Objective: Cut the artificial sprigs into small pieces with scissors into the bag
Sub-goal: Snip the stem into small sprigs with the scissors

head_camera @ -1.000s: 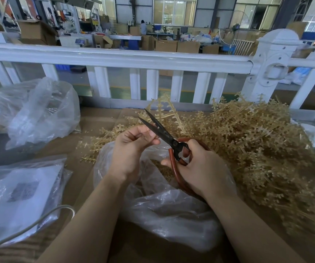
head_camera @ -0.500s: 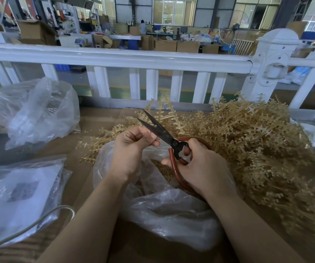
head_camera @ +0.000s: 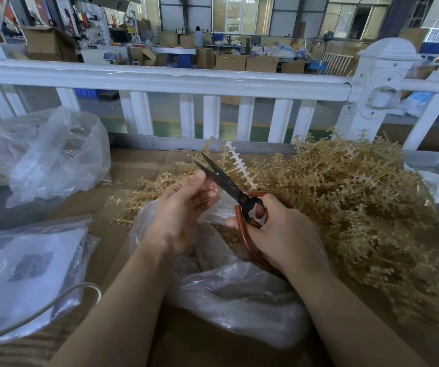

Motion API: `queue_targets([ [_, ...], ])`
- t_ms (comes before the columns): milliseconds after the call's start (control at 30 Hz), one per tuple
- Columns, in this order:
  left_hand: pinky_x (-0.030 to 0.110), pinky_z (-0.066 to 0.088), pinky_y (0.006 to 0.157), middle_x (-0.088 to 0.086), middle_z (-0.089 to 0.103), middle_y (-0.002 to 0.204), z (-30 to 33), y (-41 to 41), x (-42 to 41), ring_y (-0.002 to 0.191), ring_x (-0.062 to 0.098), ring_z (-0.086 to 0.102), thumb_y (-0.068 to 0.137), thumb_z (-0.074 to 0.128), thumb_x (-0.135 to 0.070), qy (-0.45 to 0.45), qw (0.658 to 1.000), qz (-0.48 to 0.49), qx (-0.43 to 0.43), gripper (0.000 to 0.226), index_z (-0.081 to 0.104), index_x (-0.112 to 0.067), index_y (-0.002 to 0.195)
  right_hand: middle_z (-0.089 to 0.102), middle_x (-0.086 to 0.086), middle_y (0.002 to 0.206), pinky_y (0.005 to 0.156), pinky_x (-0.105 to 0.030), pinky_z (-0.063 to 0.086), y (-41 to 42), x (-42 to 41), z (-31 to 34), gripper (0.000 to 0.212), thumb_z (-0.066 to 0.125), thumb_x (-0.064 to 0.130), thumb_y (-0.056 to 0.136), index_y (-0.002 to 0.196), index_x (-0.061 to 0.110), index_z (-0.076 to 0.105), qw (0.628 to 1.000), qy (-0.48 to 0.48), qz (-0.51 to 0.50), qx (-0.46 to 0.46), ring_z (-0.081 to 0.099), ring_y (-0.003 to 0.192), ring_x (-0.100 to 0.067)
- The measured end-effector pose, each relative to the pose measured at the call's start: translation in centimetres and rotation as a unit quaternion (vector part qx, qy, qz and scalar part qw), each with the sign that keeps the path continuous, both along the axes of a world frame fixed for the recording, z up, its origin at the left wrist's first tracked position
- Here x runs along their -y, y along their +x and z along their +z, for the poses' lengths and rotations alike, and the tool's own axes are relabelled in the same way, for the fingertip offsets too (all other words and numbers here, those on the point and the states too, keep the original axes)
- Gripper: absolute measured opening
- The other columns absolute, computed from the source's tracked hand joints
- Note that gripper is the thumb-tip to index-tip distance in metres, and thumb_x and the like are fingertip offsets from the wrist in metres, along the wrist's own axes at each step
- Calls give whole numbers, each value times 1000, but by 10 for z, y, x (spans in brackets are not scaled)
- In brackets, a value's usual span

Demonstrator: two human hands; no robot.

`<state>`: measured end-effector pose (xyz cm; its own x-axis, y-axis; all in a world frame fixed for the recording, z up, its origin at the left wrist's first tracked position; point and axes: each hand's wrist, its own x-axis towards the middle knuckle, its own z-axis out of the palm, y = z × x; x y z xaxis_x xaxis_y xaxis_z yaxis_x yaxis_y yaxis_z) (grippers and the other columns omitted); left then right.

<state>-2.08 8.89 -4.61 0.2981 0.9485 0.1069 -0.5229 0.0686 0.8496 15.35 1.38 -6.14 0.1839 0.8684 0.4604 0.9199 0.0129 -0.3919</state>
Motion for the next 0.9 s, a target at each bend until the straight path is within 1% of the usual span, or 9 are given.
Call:
queue_targets([
  [100,24,53,76,-1,64,76,0,0,2,71,12,60,81,66,-31,-20,999,-27,2,19,65,-13,87,66,14,75,59,-29,54,0,-1,0,72,35,98,71,90,31,52,1000,-7,4,-3,64,67,-8],
  [167,24,53,74,-2,64,75,1,-2,2,70,11,60,79,67,-34,-34,999,-35,2,18,66,-16,82,65,14,74,59,-28,52,-1,0,1,71,36,98,70,87,31,50,1000,-12,6,-8,63,66,-7],
  [233,23,52,72,-3,64,73,1,-3,2,68,10,60,81,65,-38,-41,998,-43,7,20,65,-18,78,66,15,76,59,-27,52,-2,2,3,71,36,98,69,88,31,52,1000,-20,7,-11,64,67,-6],
  [300,21,52,67,-4,62,71,2,-3,2,65,9,60,85,62,-41,-53,997,-53,17,22,62,-19,80,67,14,80,60,-25,51,-3,3,6,72,39,96,69,92,30,55,999,-30,14,-9,65,70,-7],
  [433,18,52,60,-2,59,68,2,-2,3,62,9,56,84,62,-26,-86,995,-52,27,11,61,-15,80,68,13,85,55,-16,40,-6,5,10,67,45,91,74,96,29,57,999,-42,24,11,64,75,-9],
  [567,17,52,60,3,59,73,2,-3,2,64,11,56,81,63,-15,-70,996,-45,20,4,66,-12,82,66,13,82,57,-20,45,-6,4,9,69,42,91,73,94,27,56,999,-44,26,11,63,73,-9],
  [667,17,51,58,3,60,70,2,0,3,63,11,55,79,65,-12,-53,998,-39,5,2,67,-10,79,64,14,76,53,-15,38,-6,2,6,72,37,95,68,89,28,53,999,-37,25,2,58,67,-6],
  [767,17,51,57,1,59,64,1,3,2,58,10,53,90,60,-4,-32,999,-20,-6,12,63,-8,79,61,17,72,51,-11,28,-4,0,3,72,30,99,67,85,32,48,1000,-25,15,-1,46,59,0],
  [900,18,49,55,1,57,65,0,6,2,58,10,50,93,57,-4,-21,1000,-6,-3,19,61,-9,76,57,19,66,50,-14,29,-1,-2,-3,70,27,101,67,83,35,43,1000,-15,9,-9,46,56,2],
])
